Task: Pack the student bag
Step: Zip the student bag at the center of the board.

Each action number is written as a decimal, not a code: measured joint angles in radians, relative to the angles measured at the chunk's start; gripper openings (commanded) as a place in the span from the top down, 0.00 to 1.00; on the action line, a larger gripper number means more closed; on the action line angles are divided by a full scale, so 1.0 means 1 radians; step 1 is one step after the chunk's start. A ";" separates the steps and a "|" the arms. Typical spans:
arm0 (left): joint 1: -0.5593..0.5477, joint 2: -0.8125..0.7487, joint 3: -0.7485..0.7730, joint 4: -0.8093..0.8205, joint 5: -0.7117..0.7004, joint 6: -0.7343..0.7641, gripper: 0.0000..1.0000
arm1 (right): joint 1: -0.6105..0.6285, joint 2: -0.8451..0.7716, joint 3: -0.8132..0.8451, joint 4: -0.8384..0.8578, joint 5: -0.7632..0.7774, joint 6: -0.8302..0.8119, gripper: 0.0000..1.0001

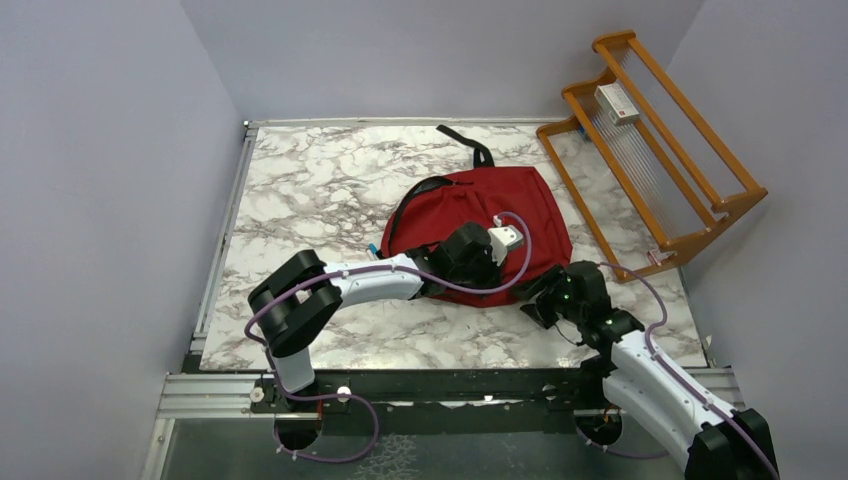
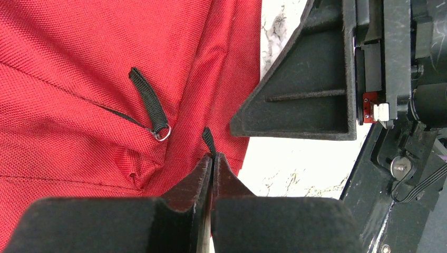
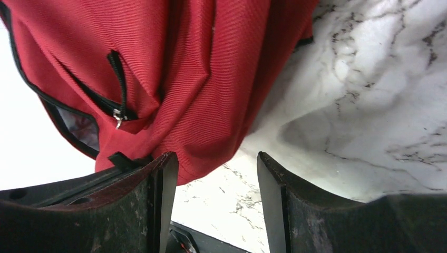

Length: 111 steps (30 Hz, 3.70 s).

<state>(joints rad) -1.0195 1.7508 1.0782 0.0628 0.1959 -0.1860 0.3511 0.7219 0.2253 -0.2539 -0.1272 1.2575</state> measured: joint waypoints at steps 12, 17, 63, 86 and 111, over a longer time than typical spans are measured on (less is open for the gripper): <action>0.001 0.000 0.000 -0.001 0.003 0.003 1.00 | 0.000 0.077 0.000 0.095 0.037 0.028 0.49; 0.004 0.000 -0.002 -0.002 0.017 0.008 1.00 | 0.000 0.140 -0.001 0.148 0.077 0.036 0.80; 0.296 -0.459 -0.222 -0.304 0.000 0.177 1.00 | 0.001 0.037 0.072 -0.055 0.319 -0.047 1.00; 0.415 -0.463 -0.225 -0.275 -0.083 0.105 1.00 | 0.000 -0.090 0.267 -0.247 0.350 -0.287 0.57; 0.418 -0.504 -0.287 -0.131 -0.036 -0.077 1.00 | 0.276 0.539 0.511 0.377 -0.357 -1.139 0.32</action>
<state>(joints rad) -0.6018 1.2469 0.7914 -0.0681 0.1600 -0.2634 0.6270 1.2606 0.7364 0.1226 -0.4839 0.1188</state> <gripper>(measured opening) 0.005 0.689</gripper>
